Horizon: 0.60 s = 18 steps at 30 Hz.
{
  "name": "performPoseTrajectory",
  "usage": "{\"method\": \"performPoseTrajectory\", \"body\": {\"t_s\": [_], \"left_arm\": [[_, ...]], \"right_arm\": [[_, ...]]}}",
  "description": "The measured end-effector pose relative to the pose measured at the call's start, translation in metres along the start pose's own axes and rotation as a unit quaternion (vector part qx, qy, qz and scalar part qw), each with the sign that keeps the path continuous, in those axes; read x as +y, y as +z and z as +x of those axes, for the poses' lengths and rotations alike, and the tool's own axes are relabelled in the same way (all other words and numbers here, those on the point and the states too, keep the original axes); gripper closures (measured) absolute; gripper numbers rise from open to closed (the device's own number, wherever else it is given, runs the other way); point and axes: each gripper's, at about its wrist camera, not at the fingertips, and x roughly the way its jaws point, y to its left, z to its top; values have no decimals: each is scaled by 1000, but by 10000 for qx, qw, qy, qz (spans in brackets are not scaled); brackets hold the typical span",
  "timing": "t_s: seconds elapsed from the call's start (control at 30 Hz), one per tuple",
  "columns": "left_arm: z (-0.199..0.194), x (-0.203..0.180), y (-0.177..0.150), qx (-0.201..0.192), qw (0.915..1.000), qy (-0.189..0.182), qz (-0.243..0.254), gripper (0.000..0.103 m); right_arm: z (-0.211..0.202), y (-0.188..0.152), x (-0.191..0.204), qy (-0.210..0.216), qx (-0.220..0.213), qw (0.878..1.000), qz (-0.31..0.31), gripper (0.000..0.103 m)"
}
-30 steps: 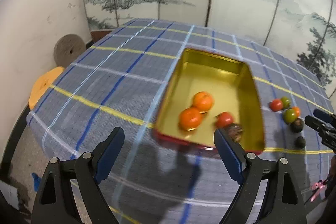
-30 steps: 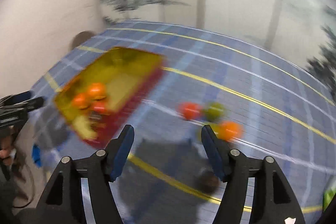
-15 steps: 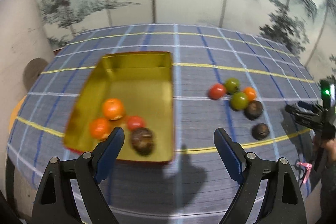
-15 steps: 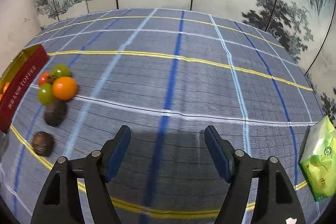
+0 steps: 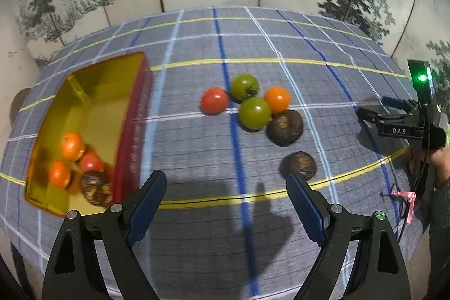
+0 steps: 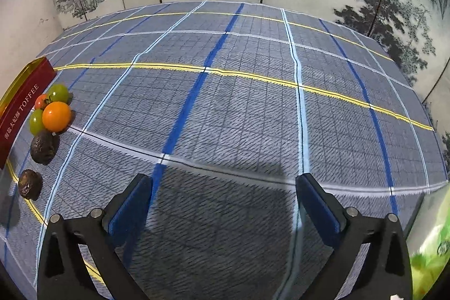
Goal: Organize fruits
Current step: 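Move the left gripper to a wrinkled dark brown fruit and grasp it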
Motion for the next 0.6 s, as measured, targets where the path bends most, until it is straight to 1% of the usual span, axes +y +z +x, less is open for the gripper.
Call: {"method": "performPoseTrajectory", "body": {"t_s": [0.3,0.43,0.6], "left_arm": [[24,-26,7,122,9997,-190,1,16],[29,-30,9,121,9997,-192,-5,16],[38,-35,9,243,9994,-240,39,16]], "right_arm": [[1,1,-4,58,3,10000,-63,0],[1,1,-4,57,4,10000,-63,0],[1,1,-4,57,4,10000,-62,0]]}}
